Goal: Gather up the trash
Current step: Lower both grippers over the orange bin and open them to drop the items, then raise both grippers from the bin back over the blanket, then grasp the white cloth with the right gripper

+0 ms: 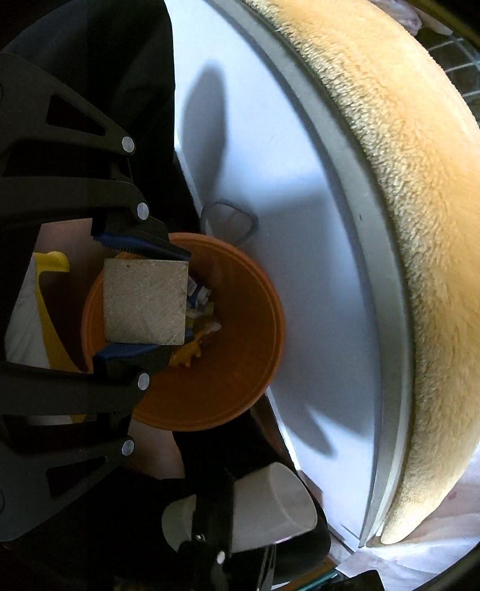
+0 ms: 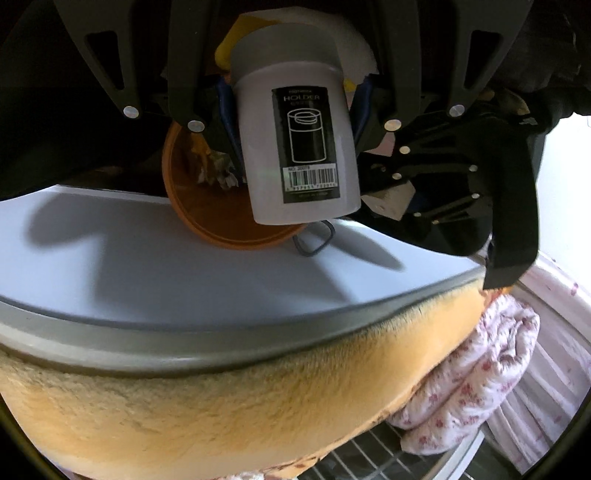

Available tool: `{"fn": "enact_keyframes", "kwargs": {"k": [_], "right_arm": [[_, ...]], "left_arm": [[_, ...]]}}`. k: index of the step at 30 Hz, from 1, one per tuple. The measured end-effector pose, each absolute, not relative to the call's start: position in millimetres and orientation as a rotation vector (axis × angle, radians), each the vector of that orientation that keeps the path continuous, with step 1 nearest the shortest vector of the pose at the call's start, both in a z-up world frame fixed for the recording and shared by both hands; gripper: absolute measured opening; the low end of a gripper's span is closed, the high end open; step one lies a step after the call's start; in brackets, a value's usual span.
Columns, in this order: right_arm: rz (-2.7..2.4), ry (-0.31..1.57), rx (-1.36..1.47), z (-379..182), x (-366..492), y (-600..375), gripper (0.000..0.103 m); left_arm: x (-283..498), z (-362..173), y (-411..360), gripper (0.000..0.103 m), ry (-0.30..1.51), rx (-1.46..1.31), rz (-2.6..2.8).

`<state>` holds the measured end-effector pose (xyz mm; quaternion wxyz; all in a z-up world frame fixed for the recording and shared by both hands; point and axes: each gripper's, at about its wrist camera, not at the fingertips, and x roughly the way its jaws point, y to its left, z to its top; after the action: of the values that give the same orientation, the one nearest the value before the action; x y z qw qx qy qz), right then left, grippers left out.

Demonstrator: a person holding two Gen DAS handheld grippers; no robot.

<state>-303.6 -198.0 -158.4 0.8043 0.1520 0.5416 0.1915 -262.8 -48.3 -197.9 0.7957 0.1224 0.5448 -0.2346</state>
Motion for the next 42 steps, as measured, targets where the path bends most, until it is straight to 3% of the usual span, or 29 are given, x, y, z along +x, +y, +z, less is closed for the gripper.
{"fn": "enact_keyframes", "kwargs": {"k": [6, 7, 8, 9, 16, 23, 33, 42], "right_arm": [[0.424, 1.193, 0.302, -166.3, -299.5, -193.6, 0.053], [0.421, 1.203, 0.298, -169.3, -298.0, -192.6, 0.064], [0.402, 1.205, 0.294, -172.2, -296.7, -192.6, 0.068], [0.393, 1.208, 0.295, -173.8, -296.1, -193.5, 0.068], [0.363, 1.168, 0.322, -157.4, -294.9, -208.7, 0.067], [0.423, 1.002, 0.300, -77.4, -270.1, -236.7, 0.067], [0.397, 0.871, 0.368, -8.5, -106.6, -255.0, 0.067], [0.175, 0.984, 0.482, -29.5, 70.3, -259.4, 0.070]], "left_arm": [[-259.3, -208.1, -50.9, 0.041, 1.199, 0.256, -0.532], [-258.7, -210.3, -52.0, 0.058, 1.207, 0.260, -0.534], [-258.6, -211.9, -52.5, 0.078, 1.209, 0.267, -0.523], [-258.4, -212.1, -52.0, 0.080, 1.203, 0.266, -0.518], [-258.6, -194.4, -45.8, 0.080, 1.152, 0.264, -0.519], [-240.5, -106.8, -39.1, 0.080, 0.923, 0.249, -0.531], [-156.5, -59.4, -32.8, 0.086, 0.749, 0.116, -0.387], [-109.6, -64.9, -20.7, 0.086, 0.760, 0.017, -0.348]]}}
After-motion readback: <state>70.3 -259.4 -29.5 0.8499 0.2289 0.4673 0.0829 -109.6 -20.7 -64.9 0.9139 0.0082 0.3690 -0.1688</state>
